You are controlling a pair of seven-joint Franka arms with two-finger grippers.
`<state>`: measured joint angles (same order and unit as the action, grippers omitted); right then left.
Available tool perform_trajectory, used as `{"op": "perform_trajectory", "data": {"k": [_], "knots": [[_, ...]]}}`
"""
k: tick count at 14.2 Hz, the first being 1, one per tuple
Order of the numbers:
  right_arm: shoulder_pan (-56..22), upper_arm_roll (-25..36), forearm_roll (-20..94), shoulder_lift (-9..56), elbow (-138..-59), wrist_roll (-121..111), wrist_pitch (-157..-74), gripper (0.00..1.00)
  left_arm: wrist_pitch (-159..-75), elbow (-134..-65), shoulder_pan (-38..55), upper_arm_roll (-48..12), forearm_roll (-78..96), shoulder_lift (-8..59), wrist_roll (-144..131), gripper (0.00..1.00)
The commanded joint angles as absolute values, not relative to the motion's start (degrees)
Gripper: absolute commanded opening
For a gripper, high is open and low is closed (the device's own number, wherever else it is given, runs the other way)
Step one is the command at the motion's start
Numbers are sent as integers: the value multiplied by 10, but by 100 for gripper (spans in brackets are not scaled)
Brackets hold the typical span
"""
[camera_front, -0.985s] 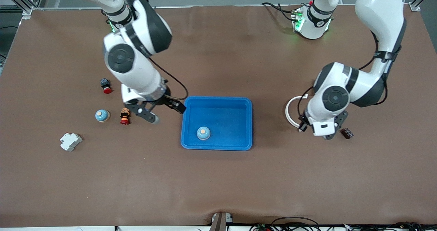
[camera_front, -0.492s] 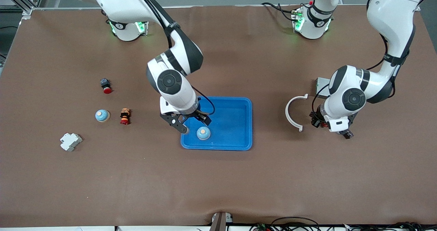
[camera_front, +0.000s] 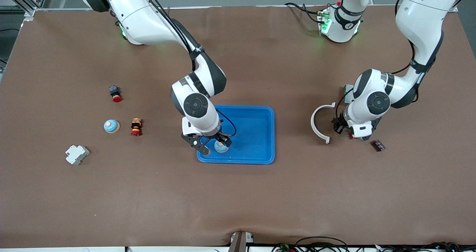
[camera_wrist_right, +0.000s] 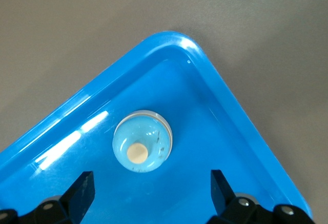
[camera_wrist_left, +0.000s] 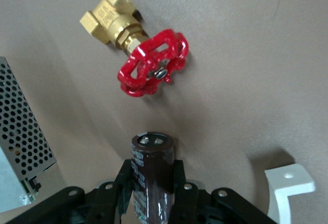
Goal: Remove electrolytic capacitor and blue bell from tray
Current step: 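Carry the capacitor out while the right gripper grasps the second bell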
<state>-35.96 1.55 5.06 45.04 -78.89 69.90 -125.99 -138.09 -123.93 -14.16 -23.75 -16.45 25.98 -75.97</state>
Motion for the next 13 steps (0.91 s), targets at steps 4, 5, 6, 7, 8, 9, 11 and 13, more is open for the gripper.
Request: {"op": "perform_trajectory", "data": {"k": [4,5,6,7,8,9,11,13], "knots": [[-367,20,30,511,-719,730,-1259,100,-1389,-1240,-150,-245,-175,271,-755,21],[-367,19,23,517,-716,737,-1268,100,-1389,-1236,-149,-244,-176,272,-754,25],[-367,19,20,523,-715,738,-1271,100,-1388,-1230,-150,-244,-179,272,-754,25],[-367,20,19,526,-715,739,-1272,100,-1388,-1223,-151,-244,-179,276,-753,25],[-367,20,18,531,-714,739,-1273,100,-1388,-1223,-148,-244,-187,279,-752,26],[-367,20,13,536,-712,739,-1281,100,-1388,-1223,-149,-244,-208,279,-753,37],[-368,20,11,546,-710,740,-1288,100,-1388,-1214,-151,-245,-228,279,-753,81],[-368,20,11,548,-710,740,-1288,100,-1386,-1206,-151,-246,-229,274,-751,100]]}}
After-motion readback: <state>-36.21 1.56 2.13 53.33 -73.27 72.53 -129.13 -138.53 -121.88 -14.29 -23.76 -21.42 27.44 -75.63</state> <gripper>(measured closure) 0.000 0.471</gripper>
